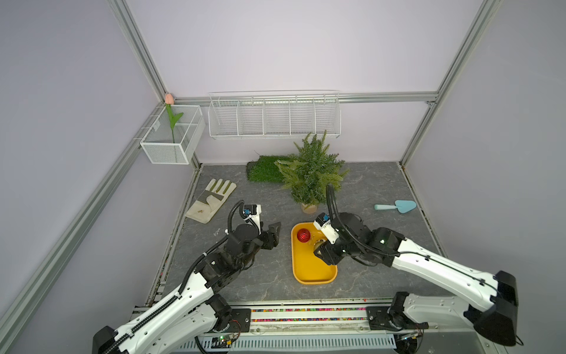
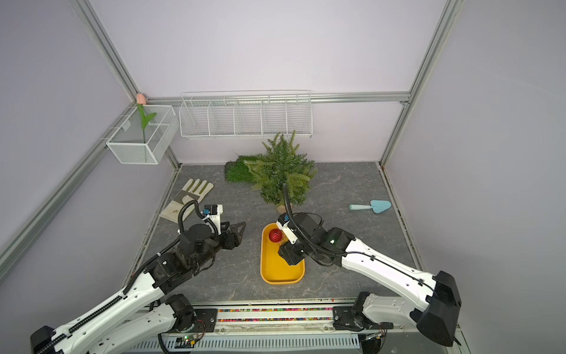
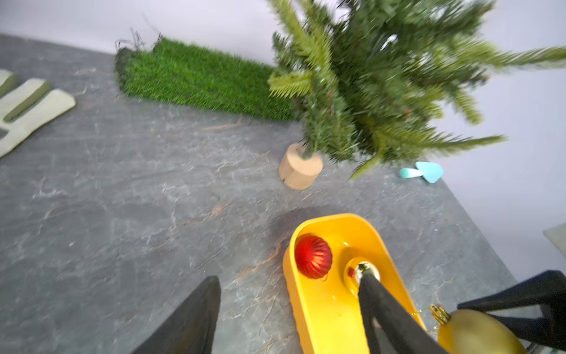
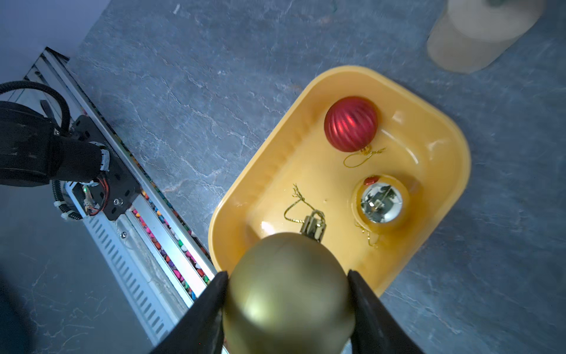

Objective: Decorate the small christmas tree with ornaments
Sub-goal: Pick up an ornament from the container.

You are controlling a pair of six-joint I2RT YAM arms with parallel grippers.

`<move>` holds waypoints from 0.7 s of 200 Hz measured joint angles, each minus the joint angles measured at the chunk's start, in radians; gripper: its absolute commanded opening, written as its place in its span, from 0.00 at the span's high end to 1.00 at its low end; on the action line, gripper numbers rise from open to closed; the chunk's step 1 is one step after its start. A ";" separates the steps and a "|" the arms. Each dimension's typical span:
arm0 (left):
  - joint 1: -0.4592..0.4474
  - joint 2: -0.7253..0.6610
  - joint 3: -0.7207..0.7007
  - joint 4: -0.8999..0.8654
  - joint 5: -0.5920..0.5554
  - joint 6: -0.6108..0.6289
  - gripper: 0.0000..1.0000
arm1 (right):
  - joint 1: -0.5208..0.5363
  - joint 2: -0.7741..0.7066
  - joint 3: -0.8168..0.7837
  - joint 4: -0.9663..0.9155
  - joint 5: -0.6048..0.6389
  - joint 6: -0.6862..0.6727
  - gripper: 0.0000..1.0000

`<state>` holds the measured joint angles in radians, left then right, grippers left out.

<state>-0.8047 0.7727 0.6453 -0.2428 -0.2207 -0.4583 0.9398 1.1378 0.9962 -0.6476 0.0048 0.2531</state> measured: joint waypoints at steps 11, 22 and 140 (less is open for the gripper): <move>0.000 -0.018 0.013 0.018 0.029 0.031 0.27 | -0.006 -0.050 -0.001 0.006 0.019 -0.038 0.45; 0.000 -0.037 0.024 0.036 0.057 0.057 0.27 | -0.009 -0.115 -0.012 0.030 0.034 -0.085 0.44; 0.000 -0.034 0.203 0.057 0.322 0.327 0.24 | -0.029 -0.406 -0.139 0.248 0.062 -0.850 0.43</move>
<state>-0.8047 0.7391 0.8486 -0.1860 0.1017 -0.1310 0.9104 0.7319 0.8574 -0.3996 0.0666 -0.5964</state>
